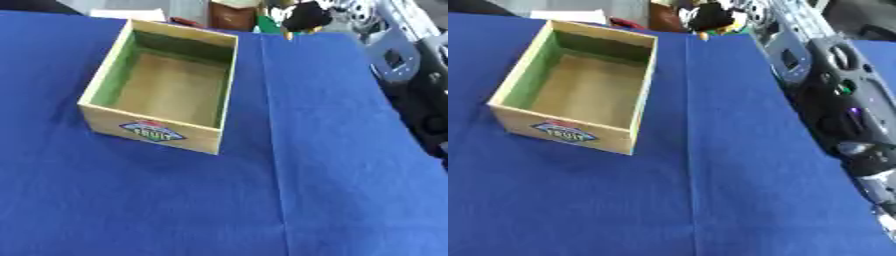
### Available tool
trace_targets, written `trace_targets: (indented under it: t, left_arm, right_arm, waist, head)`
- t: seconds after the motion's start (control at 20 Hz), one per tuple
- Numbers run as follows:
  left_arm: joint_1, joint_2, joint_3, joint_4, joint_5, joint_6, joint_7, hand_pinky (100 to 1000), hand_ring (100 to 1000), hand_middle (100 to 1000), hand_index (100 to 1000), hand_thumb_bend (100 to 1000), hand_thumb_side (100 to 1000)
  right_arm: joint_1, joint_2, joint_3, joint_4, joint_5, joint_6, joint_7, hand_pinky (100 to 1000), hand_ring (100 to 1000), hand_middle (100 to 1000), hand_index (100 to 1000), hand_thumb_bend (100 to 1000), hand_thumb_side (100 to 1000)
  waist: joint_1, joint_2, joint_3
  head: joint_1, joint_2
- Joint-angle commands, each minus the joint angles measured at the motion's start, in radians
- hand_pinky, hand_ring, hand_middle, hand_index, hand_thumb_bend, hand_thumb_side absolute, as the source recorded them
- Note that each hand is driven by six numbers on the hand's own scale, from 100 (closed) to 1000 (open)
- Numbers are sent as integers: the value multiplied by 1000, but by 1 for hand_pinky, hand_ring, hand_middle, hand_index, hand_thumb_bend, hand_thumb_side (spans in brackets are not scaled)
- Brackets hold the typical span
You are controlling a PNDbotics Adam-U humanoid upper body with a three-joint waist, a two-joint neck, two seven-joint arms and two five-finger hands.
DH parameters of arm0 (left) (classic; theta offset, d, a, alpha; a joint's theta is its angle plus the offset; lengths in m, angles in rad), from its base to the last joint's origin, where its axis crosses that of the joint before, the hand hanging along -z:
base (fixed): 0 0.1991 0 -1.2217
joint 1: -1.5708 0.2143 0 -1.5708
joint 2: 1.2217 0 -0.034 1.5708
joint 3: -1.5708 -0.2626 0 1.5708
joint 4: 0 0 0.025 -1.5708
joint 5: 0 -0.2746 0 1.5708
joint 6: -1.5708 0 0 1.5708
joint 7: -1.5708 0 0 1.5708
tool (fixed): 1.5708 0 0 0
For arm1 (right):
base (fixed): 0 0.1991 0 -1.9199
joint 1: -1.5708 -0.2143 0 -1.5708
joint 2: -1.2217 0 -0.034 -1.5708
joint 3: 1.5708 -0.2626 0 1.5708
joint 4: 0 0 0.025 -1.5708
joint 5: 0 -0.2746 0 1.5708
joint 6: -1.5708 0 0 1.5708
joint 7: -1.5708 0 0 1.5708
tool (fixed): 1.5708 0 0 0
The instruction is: Pick up objects on the table and place them in the box.
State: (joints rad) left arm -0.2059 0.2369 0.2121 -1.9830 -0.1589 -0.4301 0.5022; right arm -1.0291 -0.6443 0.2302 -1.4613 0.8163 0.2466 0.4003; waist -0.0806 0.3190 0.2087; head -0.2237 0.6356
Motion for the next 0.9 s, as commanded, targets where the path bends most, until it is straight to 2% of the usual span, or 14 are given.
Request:
trace_targets:
  t: [0.05, 0.45, 0.9]
  left_arm:
    - [-6, 23, 2, -17, 6, 3, -1, 578, 602, 568, 775, 100, 710]
    - [-2, 25, -7, -17, 17, 3, -11, 578, 601, 567, 774, 100, 710]
    - [-8, 17, -13, -17, 29, 3, -23, 580, 601, 566, 774, 100, 711]
  right_arm:
    - [-58, 11, 5, -27, -3, -3, 11, 694, 603, 442, 471, 100, 481]
    - [-153, 162, 59, 50, 41, -34, 36, 698, 612, 451, 482, 100, 480]
    - [-155, 285, 116, 140, 91, -78, 47, 696, 616, 455, 486, 100, 474]
  waist:
    - [3, -28, 4]
    - [5, -40, 22]
    - [4, -36, 42]
  head:
    - [-8, 3]
    - [-36, 20]
    - [-62, 22]
